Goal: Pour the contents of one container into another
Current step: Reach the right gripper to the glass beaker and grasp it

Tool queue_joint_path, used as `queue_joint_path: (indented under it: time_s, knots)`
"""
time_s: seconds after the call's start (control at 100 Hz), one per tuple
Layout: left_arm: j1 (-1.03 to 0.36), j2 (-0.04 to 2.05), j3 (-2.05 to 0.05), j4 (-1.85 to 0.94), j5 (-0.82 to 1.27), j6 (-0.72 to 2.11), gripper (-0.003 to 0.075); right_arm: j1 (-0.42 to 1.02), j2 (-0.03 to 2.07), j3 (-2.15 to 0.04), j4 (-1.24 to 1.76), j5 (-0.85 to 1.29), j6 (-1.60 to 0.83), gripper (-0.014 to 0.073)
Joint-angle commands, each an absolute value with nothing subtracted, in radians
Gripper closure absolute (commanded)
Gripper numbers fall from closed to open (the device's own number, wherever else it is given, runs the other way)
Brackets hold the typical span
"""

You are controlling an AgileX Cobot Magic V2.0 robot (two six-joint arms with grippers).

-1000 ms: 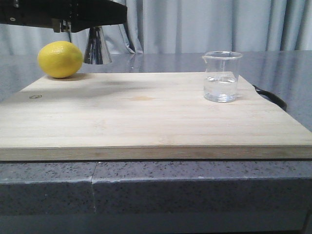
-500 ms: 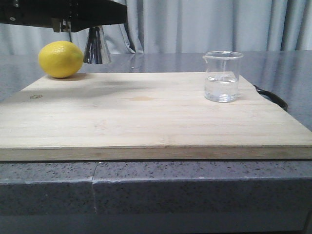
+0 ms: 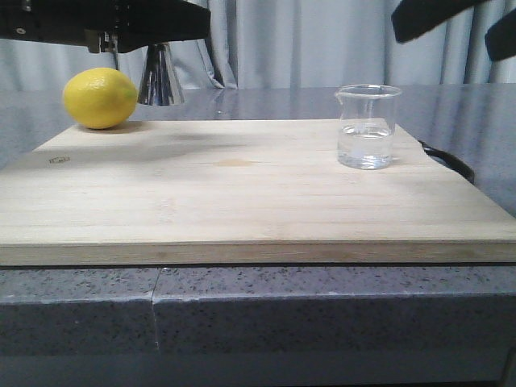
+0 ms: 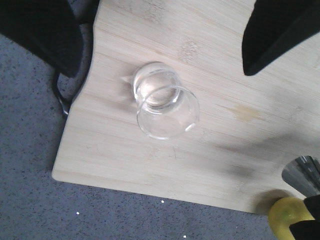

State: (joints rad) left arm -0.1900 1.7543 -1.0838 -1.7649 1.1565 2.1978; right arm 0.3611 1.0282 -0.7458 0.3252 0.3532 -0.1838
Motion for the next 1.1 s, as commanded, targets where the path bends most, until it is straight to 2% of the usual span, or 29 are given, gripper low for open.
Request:
queue_joint_path:
  time_s: [0.0,0.31,0.64,1.09]
  knots:
    - [-0.200,1.704,-1.114,-1.864,1.246,2.189,0.0513,0.391,1.007,-0.683,0.348,0.142,-0.205,0.0008]
    - [-0.200,1.704,-1.114,-1.864,1.246,2.189,0.0514,0.574,1.069,-0.417,0.350,-0.473,-0.205,0.0008]
    - [-0.200,1.704,-1.114,-1.864,1.246,2.189,0.0514,0.586,1.259,-0.415,0.344,-0.753,-0.203,0.0008]
    - [-0.200,1.704,-1.114,-1.864,1.246,2.189,0.0514,0.586,1.423,-0.417,0.275,-0.902,-0.188,0.0008]
